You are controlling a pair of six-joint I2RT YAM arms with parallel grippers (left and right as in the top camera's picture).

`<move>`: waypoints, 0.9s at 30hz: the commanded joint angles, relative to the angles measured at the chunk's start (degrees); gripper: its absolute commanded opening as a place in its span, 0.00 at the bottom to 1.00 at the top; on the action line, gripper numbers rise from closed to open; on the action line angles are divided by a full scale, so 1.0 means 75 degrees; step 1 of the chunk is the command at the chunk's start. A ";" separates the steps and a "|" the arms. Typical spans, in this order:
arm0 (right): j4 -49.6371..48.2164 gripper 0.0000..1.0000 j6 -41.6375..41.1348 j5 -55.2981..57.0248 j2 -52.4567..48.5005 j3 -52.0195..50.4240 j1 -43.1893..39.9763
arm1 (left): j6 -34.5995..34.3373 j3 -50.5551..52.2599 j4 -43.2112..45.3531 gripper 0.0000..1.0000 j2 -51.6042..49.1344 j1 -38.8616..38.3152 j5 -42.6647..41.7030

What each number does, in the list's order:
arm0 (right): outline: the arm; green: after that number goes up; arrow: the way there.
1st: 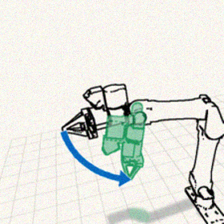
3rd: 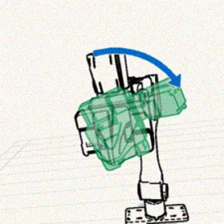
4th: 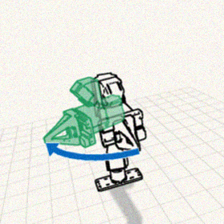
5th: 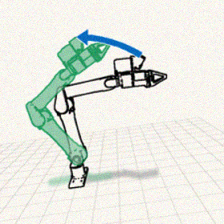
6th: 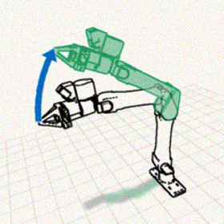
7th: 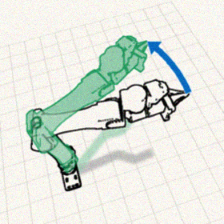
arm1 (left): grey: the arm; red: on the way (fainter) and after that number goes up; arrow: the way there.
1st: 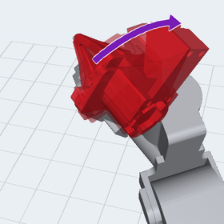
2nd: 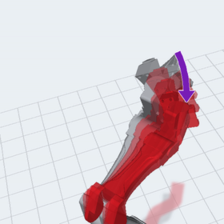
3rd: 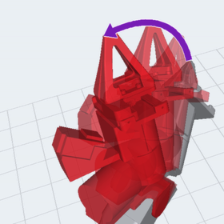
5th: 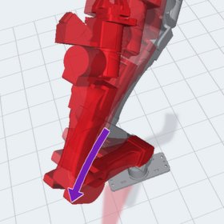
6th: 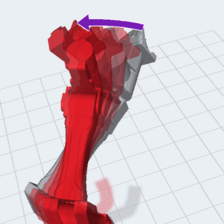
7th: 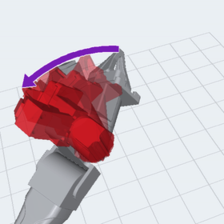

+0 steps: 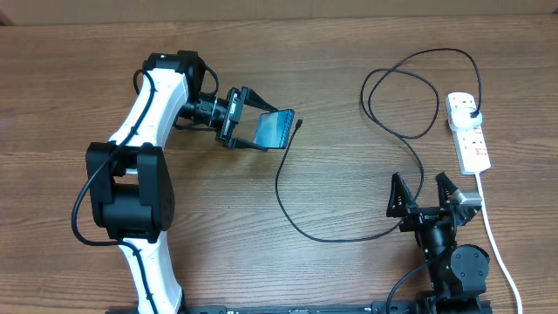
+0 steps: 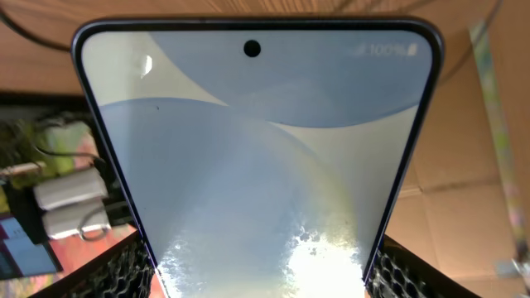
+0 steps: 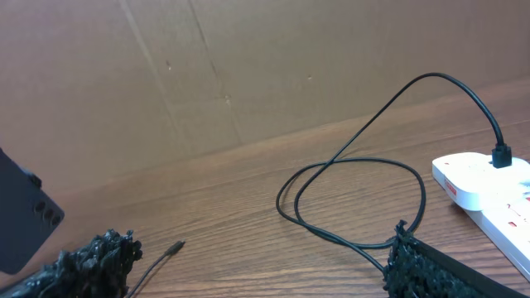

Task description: Plug charger to phone and switch on socket

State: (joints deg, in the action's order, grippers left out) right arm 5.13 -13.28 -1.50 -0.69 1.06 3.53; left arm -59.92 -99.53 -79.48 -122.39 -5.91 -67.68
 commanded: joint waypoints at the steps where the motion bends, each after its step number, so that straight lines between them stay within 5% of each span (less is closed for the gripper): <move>1: -0.0050 1.00 -0.0003 -0.0006 0.0061 -0.0082 0.0064 | -0.0271 -0.0181 0.0006 0.59 0.0076 -0.0017 0.1046; 19: -0.0050 1.00 -0.0003 -0.0006 0.0061 -0.0082 0.0064 | -0.1617 -0.0181 0.0055 0.57 0.0076 -0.0259 0.7245; 27: -0.0038 1.00 0.0029 0.0198 0.0061 -0.0079 0.0064 | -0.1953 -0.0181 0.0160 0.57 0.0076 -0.0513 0.8521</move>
State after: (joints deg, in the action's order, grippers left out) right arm 5.13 -13.26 -1.41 -0.69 1.06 3.53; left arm -72.47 -99.53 -78.54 -122.39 -8.91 -9.56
